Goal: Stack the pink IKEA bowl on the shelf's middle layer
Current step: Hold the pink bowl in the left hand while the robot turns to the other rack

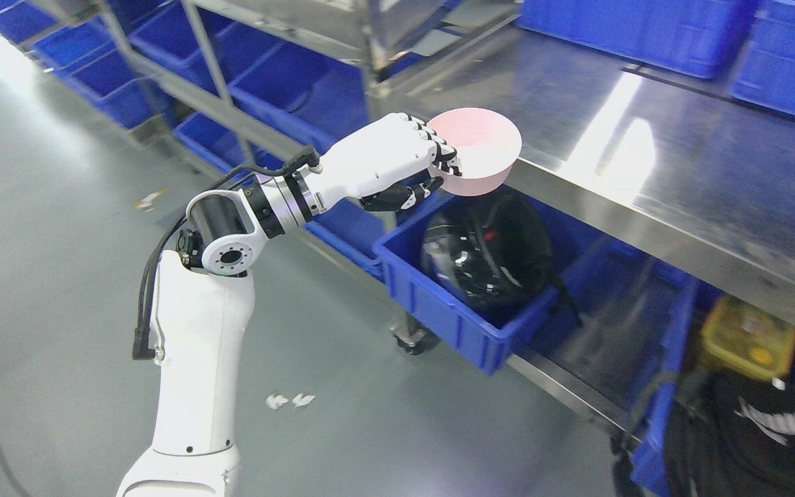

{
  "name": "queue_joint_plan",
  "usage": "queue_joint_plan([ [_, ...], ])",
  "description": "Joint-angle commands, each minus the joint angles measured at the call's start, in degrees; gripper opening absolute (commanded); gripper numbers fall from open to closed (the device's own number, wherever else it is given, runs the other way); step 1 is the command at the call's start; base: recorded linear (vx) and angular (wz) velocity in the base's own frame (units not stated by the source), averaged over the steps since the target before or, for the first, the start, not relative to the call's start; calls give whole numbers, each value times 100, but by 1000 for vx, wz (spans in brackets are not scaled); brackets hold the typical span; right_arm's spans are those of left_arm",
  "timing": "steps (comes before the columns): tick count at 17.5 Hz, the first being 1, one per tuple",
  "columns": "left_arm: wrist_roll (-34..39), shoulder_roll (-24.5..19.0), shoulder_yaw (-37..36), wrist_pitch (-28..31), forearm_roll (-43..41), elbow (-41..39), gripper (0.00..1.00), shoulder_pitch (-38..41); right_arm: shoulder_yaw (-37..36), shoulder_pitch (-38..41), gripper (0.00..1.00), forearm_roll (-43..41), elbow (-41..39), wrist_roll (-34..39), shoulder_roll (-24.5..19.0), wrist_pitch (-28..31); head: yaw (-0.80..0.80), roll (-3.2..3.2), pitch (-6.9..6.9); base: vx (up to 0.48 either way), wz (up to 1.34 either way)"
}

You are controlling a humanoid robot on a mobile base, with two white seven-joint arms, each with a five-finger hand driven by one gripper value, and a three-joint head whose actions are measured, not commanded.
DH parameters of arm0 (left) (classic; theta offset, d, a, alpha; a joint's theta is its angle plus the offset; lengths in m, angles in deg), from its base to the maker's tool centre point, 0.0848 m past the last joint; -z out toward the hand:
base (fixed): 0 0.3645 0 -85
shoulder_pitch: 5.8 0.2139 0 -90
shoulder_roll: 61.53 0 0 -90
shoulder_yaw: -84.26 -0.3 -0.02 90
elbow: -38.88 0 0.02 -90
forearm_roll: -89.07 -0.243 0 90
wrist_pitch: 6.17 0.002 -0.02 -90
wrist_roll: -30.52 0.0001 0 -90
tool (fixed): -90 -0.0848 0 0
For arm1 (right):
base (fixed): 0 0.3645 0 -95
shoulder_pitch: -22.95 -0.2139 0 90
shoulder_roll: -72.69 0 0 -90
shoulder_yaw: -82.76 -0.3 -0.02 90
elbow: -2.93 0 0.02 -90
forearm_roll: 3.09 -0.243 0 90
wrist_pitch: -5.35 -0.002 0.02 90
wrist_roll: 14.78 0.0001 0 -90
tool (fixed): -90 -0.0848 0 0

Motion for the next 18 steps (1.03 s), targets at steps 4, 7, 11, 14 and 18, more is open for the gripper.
queue_joint_plan([
  [4, -1, -94, 61, 3, 4, -149, 1, 35, 0, 132, 100, 0, -100, 31, 100, 4, 0, 0, 1, 99, 1401],
  [7, -1, -94, 61, 3, 4, -149, 1, 35, 0, 132, 100, 0, -100, 31, 100, 4, 0, 0, 1, 138, 1330],
  [11, -1, -94, 61, 3, 4, -140, 1, 35, 0, 132, 100, 0, -100, 31, 100, 4, 0, 0, 2, 131, 822],
  [14, -1, -94, 61, 3, 4, -140, 1, 35, 0, 132, 100, 0, -100, 31, 100, 4, 0, 0, 2, 103, 409],
  [18, 8, -94, 70, 3, 4, -140, 1, 35, 0, 132, 100, 0, -100, 31, 100, 4, 0, 0, 2, 144, 216],
])
